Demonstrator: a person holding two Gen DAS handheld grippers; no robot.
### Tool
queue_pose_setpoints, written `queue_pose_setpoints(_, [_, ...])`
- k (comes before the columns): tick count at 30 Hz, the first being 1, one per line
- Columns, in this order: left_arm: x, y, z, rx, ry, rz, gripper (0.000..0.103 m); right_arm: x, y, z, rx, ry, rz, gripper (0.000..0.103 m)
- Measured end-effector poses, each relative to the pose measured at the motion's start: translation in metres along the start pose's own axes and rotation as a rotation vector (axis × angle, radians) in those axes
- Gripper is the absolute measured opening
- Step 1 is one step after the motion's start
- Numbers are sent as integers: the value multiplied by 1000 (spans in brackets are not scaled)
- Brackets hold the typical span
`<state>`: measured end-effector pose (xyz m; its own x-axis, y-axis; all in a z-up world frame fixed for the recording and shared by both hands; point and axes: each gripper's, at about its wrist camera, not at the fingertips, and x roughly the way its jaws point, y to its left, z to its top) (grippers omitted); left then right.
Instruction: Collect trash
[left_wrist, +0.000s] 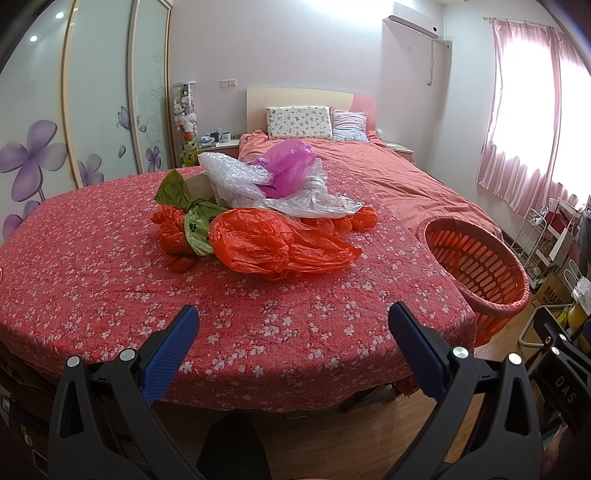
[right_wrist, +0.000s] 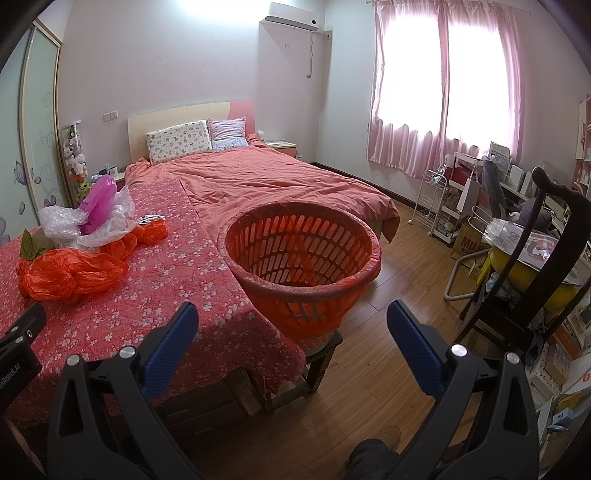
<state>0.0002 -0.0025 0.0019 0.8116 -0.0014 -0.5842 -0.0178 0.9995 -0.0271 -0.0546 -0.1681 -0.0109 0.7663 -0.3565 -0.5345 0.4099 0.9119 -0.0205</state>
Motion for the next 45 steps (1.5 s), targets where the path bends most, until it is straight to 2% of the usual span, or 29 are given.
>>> queue_pose_setpoints(20, [1, 1, 1, -3, -4, 7, 101, 1, 2, 2, -1, 2, 8, 99])
queue_pose_setpoints(24, [5, 15, 4, -28, -6, 22, 101, 6, 11, 6, -8, -1, 33, 99])
queue_pose_setpoints(30, [13, 48, 11, -74, -6, 75, 101, 9, 48, 13, -53, -13, 109, 99])
queue_pose_setpoints(38, [21, 109, 17, -147, -17, 175, 101, 13, 134, 26, -137, -37, 322, 99])
queue_pose_setpoints(42, [25, 142, 18, -196, -2, 205, 101, 21, 179, 28, -177, -27, 430, 99])
queue_pose_setpoints(45, [28, 158, 18, -218, 5, 211, 101, 31, 203, 29, -200, -6, 480, 98])
